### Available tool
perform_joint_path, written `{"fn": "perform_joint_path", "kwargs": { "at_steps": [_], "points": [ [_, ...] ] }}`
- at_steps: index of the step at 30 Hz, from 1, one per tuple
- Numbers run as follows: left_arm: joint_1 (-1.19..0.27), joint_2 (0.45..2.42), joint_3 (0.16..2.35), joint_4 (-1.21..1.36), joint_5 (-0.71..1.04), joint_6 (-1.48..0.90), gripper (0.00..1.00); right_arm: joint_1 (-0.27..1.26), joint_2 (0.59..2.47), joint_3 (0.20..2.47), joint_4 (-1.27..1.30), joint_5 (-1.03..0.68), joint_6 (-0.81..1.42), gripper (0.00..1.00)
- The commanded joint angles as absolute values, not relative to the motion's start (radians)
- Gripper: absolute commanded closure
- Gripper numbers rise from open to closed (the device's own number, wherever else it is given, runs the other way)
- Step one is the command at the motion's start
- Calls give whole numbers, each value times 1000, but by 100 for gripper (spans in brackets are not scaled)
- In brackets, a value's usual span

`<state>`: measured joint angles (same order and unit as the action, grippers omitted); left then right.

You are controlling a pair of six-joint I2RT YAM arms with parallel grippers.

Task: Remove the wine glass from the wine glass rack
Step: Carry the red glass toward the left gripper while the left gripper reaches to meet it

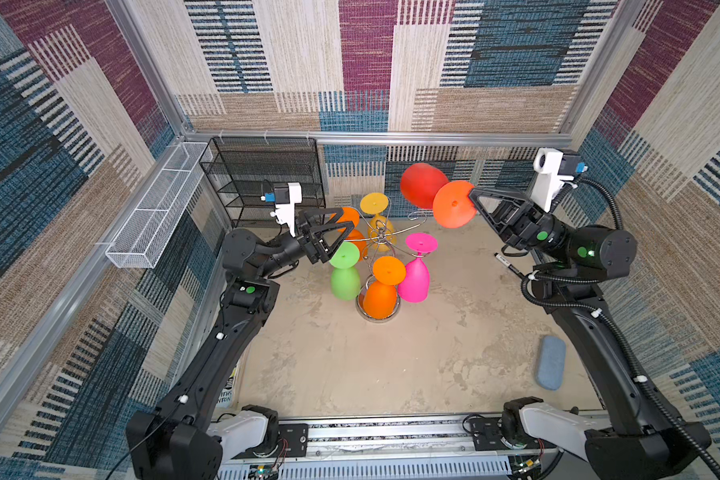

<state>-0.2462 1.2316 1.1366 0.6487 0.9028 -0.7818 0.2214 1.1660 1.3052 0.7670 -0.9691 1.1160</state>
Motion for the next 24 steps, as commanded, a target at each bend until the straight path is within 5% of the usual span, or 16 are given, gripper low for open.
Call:
{"fn": "perform_joint_path", "kwargs": {
  "at_steps": [1,18,24],
  "points": [
    [-245,1300,1192,905,1038,-991,14,271,1179,1291,950,-985,1190,100],
    [-254,1474,1258,1237,1090,-1239,14,423,1297,1220,1235,-955,1325,100],
    [-267,1470,1262,1282,1109,-1272,25,429,1324,1231,1234,-951,1319,100]
  ]
}}
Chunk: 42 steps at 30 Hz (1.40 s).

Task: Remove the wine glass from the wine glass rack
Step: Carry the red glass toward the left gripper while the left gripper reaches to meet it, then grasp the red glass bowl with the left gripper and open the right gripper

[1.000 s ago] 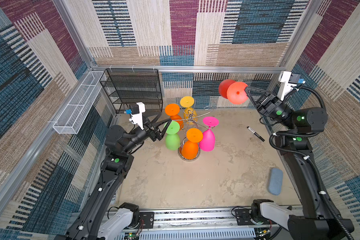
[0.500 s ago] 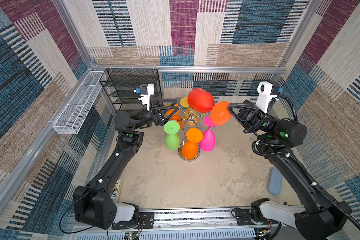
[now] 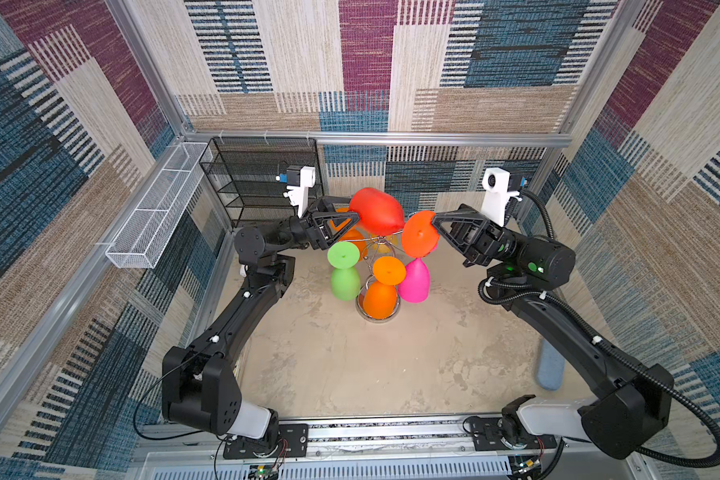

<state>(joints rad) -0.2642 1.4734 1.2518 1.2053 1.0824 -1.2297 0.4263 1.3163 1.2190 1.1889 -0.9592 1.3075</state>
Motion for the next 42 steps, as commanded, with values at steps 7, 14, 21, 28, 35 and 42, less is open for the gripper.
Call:
{"fn": "perform_joint_path", "kwargs": {
  "at_steps": [7,14,21,28,35,42],
  "points": [
    [-273,1437,1232,1329,1117,-1302,48,428,1342,1235,1212,-951,1303,100],
    [-276,1419,1206,1392,1119,-1344,65,428,1348,1233,1163,-945,1269,100],
    [-276,1414,1191,1408,1110,-1358,80,428,1349,1254,1011,-946,1178,100],
    [-276,1401,1187,1408,1108,-1356,93,416,1336,1289,798,-919,1043,85],
    [-278,1376,1197,1408,1119,-1350,100,382,1331,1329,571,-861,930,59],
    [-284,1371,1250,1395,1214,-1366,100,321,1272,1384,277,-710,723,38]
  ]
}}
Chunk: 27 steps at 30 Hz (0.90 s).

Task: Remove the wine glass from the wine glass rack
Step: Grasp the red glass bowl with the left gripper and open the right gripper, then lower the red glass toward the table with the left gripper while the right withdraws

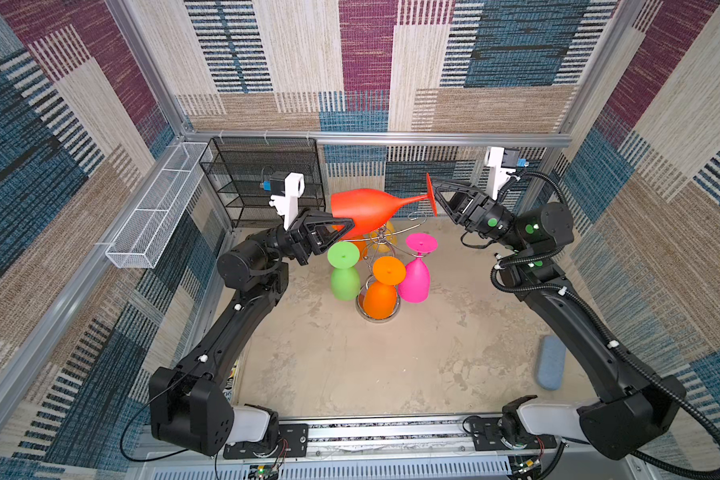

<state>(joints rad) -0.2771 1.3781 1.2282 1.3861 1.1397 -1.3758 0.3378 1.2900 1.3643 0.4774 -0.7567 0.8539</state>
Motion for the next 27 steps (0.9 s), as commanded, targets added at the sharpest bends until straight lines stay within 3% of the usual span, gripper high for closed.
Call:
{"fn": "perform_joint_path", "kwargs": {
  "at_steps": [1,6,9,11,22,27],
  "points": [
    [-284,1370,1254,1376,1225,-1358,100,313,1261,1394,231,-679,691,36],
    [-288,1312,1261,993,1252,-1088,100,296,1186,1429,-20,-416,514,31],
    [-322,1214,1332,262,1168,-545,100,283,1128,1392,-82,-302,467,29],
    [-351,1189,1405,-19,1093,-337,100,276,1095,1363,-108,-253,446,28],
    [-452,1137,1494,-235,1077,-276,100,256,1024,1259,-186,-80,401,24],
    [-630,1135,1628,-693,778,20,100,248,1003,1256,-220,21,366,21]
  ]
}}
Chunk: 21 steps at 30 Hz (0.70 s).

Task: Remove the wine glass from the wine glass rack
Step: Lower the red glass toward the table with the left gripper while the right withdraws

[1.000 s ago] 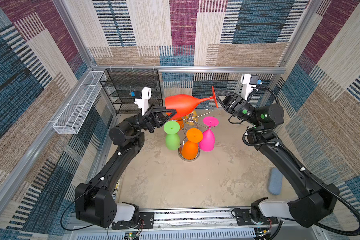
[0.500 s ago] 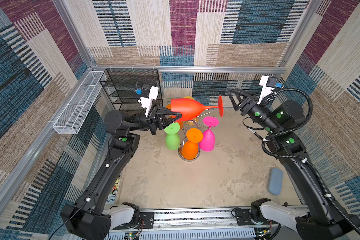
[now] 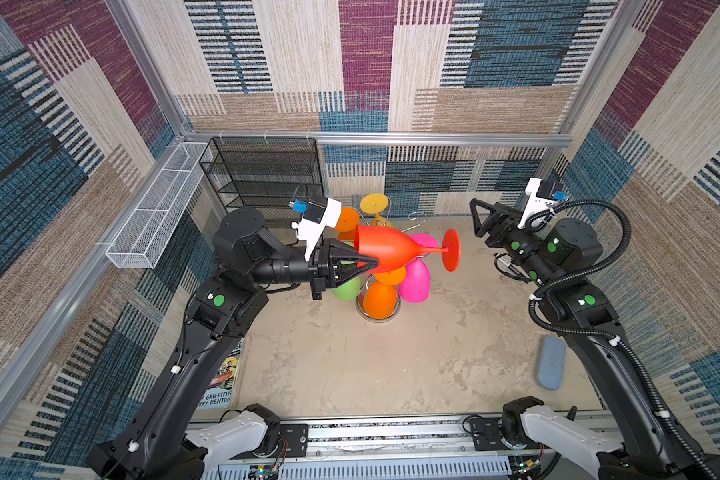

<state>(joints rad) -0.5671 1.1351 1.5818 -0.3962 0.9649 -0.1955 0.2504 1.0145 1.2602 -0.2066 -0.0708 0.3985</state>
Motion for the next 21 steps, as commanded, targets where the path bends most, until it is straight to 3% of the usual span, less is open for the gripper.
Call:
{"fn": "perform_joint_path", "kwargs": {
  "at_steps": [1,13,21],
  "points": [
    [-673,1137,1647,-755,718,51,100,244,999,1252,-224,39,358,20],
    [-1129,1301,1686,-1095,65,161,100,203,1023,1226,-299,63,330,18],
    [-1231,1458,1712,-1235,-63,154,100,166,1027,1148,-278,9,342,18]
  ]
}}
